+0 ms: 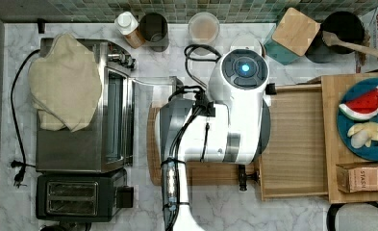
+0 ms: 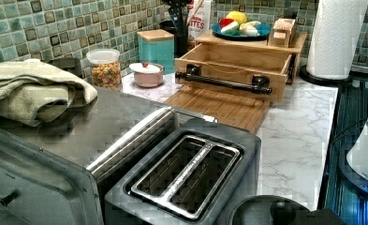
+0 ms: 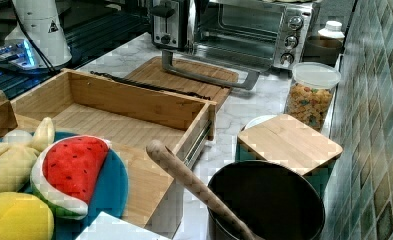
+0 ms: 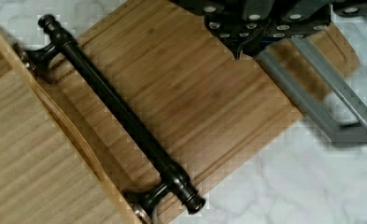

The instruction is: Close the drawer.

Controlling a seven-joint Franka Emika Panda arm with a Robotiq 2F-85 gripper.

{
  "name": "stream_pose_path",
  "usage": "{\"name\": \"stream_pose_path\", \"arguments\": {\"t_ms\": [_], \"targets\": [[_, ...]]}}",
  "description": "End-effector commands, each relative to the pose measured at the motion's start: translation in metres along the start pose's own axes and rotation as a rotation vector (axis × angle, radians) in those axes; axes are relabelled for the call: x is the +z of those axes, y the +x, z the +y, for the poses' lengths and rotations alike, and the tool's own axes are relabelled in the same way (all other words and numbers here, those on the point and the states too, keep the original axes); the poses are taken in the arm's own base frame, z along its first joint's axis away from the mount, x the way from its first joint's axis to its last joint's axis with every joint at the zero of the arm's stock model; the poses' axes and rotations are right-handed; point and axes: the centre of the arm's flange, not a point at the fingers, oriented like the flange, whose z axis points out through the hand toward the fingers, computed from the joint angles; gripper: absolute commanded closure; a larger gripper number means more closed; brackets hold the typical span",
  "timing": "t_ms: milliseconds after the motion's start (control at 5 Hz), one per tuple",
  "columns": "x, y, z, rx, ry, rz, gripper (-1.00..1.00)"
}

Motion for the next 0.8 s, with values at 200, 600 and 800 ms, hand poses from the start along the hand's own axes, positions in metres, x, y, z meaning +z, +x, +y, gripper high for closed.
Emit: {"name": "stream_pose_path", "arguments": {"t_ms": [200, 600, 800], "targets": [[0.021, -0.041, 0.012, -0.402, 0.026, 0.077, 1.0], [0.067, -0.043, 0.025, -0.552, -0.02, 0.128, 1.0], [0.089, -0.032, 0.035, -0.596, -0.018, 0.133, 1.0]]}}
